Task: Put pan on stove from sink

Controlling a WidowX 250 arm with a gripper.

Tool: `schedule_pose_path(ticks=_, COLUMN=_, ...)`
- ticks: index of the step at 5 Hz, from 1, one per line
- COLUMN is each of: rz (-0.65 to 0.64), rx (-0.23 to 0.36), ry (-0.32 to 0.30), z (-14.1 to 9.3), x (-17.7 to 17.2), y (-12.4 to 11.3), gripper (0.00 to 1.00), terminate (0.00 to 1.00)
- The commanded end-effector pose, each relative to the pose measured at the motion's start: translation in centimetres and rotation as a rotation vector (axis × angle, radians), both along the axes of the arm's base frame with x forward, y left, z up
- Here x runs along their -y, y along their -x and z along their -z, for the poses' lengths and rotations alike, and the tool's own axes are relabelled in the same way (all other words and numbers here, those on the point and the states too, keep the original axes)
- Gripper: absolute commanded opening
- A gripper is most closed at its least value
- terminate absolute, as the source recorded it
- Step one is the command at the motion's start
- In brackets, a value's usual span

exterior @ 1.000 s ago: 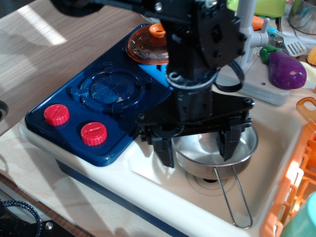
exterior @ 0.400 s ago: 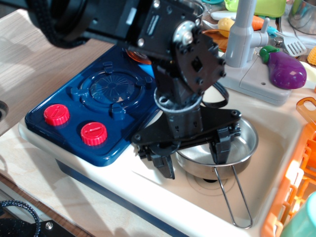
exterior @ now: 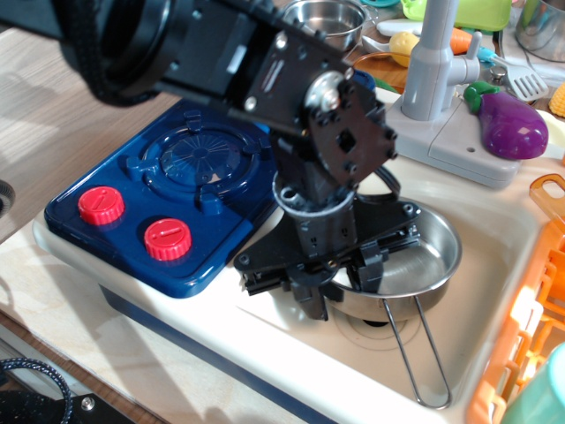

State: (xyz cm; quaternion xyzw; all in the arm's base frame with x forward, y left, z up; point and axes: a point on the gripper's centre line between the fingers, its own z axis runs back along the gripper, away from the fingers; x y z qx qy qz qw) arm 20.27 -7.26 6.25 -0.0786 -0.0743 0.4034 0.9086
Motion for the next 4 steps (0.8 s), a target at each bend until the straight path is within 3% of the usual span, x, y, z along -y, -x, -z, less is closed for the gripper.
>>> schedule_pose_path(ticks=1, rz=0.018, rx=-0.051, ry=-0.043, z=-3.3, x=0.8, y=-1.3, gripper=0.00, terminate=0.00)
schedule_pose_path(ticks=2, rz=0.041, rx=-0.160, ry=-0.028, z=-5.5, x=0.7, y=-2.5, gripper=0.00, terminate=0.00)
schedule_pose_path(ticks=3, rz=0.043, rx=-0.183, ry=-0.051, z=-7.1, x=0.6, y=-2.6, gripper=0.00, terminate=0.00)
schedule_pose_path(ticks=4, rz=0.012, rx=-0.155, ry=-0.096, z=-8.9, x=-0.7, y=-1.2, gripper=0.00, terminate=0.00)
